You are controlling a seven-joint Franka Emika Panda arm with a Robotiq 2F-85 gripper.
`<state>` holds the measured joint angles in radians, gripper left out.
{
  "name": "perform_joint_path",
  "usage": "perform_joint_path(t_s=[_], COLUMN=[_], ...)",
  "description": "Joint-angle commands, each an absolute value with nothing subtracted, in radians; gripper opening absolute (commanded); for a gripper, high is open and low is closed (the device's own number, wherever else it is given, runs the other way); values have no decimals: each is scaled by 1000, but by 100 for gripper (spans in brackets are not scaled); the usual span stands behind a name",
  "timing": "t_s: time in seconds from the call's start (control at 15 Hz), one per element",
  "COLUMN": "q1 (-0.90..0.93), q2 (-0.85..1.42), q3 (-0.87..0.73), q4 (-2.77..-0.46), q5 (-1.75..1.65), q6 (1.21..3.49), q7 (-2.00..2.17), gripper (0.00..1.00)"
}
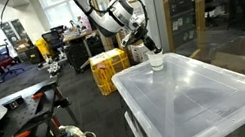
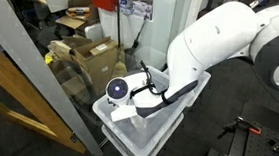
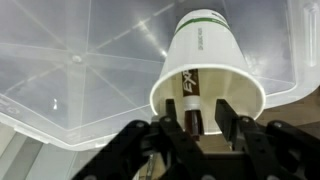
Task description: Pick up the pen out of the white cup and place it on top of the colourless box.
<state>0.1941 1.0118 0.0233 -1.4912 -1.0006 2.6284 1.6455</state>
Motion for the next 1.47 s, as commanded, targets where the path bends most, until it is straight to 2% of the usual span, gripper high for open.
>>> perform_joint_path(t_s=[0.0,0.07,0.13,0.2,0.4,0.53,1.4], q1=[230,237,244,250,274,288,473], q2=[1040,1043,1046,1050,1057,1059,1000], q3=[-21,-27,-35,-41,-63,-75,-193], q4=[-1446,-1442,-1437,-1432,-1425,-1423,-1481], q5=[-939,-928,-916,-906,-879,-866,-886], q6=[2642,2640,2637,2636,2629,2628,2543], q7=[1582,1576,1566,1559,1549,1542,1678], gripper=[47,46,37,22,0,5,5])
